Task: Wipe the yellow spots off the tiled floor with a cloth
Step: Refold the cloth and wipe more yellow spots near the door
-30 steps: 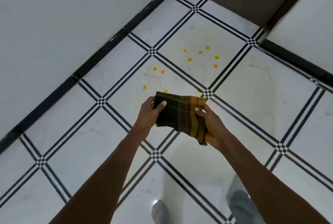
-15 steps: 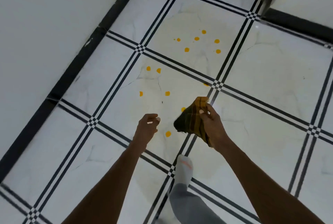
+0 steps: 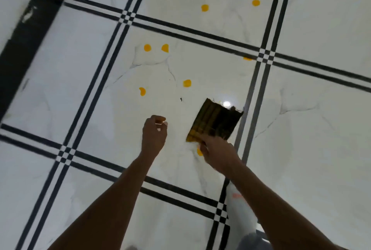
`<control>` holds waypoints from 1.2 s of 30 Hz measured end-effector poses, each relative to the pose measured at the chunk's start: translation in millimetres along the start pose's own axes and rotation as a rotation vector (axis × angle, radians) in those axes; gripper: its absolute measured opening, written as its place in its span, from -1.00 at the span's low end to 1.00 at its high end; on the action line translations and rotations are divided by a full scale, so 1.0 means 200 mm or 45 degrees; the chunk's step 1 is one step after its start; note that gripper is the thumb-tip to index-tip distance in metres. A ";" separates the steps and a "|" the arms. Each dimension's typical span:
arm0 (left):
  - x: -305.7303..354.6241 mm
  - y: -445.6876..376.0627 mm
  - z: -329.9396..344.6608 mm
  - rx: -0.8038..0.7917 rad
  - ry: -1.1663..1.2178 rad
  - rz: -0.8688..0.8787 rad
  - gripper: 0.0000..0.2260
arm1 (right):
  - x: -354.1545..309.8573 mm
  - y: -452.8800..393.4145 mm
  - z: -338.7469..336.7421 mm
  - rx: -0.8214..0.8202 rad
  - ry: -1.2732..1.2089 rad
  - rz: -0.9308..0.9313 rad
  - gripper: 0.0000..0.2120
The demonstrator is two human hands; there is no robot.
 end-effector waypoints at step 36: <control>-0.01 -0.19 0.20 0.437 -0.516 0.703 -0.93 | 0.57 -0.10 -0.11 0.853 -0.688 0.509 -0.49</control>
Point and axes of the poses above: each hand's wrist, its own y-axis away from the middle knuckle, its own z-axis out of the palm, x = y × z, the point moved 7 cm from there along -y, towards the middle knuckle, and after that the axes turned 8 degrees about -z, right-handed, at the moved point
